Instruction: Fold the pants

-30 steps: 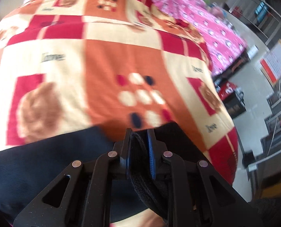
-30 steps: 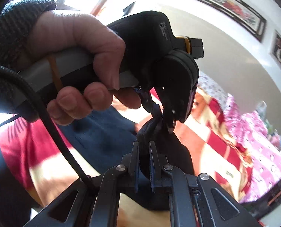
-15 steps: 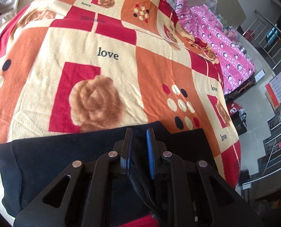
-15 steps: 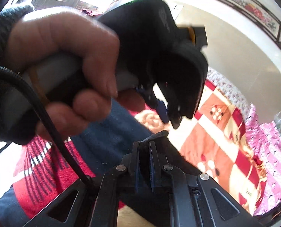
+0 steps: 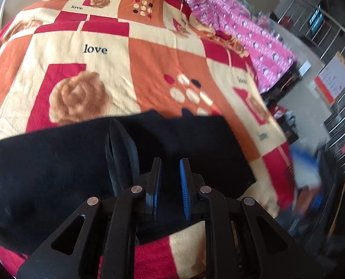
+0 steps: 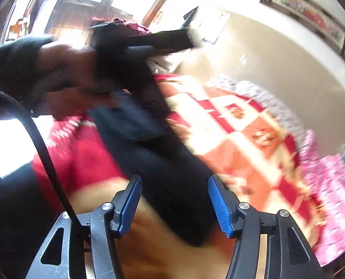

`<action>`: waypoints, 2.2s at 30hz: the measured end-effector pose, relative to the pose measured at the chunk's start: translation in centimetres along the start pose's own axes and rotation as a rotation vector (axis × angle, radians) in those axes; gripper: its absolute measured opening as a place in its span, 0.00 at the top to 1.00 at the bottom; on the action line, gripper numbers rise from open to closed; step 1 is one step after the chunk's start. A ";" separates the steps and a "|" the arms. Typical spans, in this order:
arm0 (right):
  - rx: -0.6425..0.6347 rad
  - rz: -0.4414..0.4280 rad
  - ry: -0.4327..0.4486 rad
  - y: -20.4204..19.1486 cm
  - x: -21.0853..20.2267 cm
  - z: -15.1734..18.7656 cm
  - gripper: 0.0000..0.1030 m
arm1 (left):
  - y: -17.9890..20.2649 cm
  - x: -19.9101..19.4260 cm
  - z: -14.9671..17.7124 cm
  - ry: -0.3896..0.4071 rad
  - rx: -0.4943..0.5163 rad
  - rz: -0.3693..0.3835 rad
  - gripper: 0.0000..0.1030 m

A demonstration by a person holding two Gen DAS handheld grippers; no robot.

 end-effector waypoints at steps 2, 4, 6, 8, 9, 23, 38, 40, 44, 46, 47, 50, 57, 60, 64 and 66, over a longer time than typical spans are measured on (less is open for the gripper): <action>-0.023 -0.054 -0.011 3.5 0.6 2.0 0.41 | -0.8 1.1 1.3 -0.001 -0.041 -0.023 0.87; -0.051 -0.142 -0.042 6.1 2.1 3.6 0.41 | -1.7 1.3 1.9 0.041 -0.099 0.027 0.87; -0.051 -0.261 -0.068 7.8 4.3 4.8 0.41 | -2.8 1.5 2.0 0.056 -0.192 0.090 0.87; -0.024 -0.364 -0.076 8.7 6.3 4.9 0.41 | -3.2 1.6 2.1 0.069 -0.237 0.116 0.87; -0.012 -0.409 -0.068 8.8 7.0 4.8 0.41 | -3.1 1.6 2.1 0.077 -0.237 0.114 0.87; 0.178 -0.686 -0.104 8.8 12.3 6.1 0.20 | -0.9 -3.3 0.0 0.222 -0.204 0.109 0.86; 0.197 -0.635 -0.091 6.8 12.3 4.6 0.18 | -3.7 2.9 -1.5 0.170 -0.305 0.047 0.83; 0.195 -0.623 -0.082 6.7 11.9 4.8 0.18 | -4.0 2.9 -1.5 0.178 -0.317 0.061 0.84; 0.212 -0.609 -0.046 6.8 11.2 5.3 0.17 | -4.0 3.3 -1.1 0.189 -0.325 0.057 0.84; 0.199 -0.594 -0.045 6.5 11.2 5.1 0.17 | -3.7 2.9 -0.9 0.195 -0.316 0.039 0.84; 0.191 -0.583 -0.043 6.4 11.0 5.1 0.17 | -3.6 2.5 -0.8 0.195 -0.314 0.029 0.84; 0.184 -0.561 -0.042 6.2 11.5 5.1 0.15 | -3.7 -0.9 -0.3 0.256 -0.315 -0.008 0.83; 0.183 -0.534 -0.044 6.1 11.4 5.1 0.13 | -8.5 -13.2 5.6 0.517 -0.449 -0.064 0.25; 0.185 -0.534 -0.043 6.1 11.5 5.1 0.13 | -11.5 -14.3 8.8 0.525 -0.578 -0.088 0.25; 0.185 -0.535 -0.043 6.2 11.5 5.2 0.13 | -14.8 -12.4 10.6 0.494 -0.773 -0.036 0.25; 0.185 -0.534 -0.043 6.2 11.5 5.2 0.13 | -16.1 -11.0 10.8 0.468 -0.852 -0.029 0.25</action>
Point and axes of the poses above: each gripper's, at about its wrist camera, not at the fingertips, and x roughly the way its jaws point, y to its right, z to its underside, the point moved 3 cm from there along x, roughly the way its jaws point, and after that the axes turned 8 degrees about -x, right-handed, at the moved point
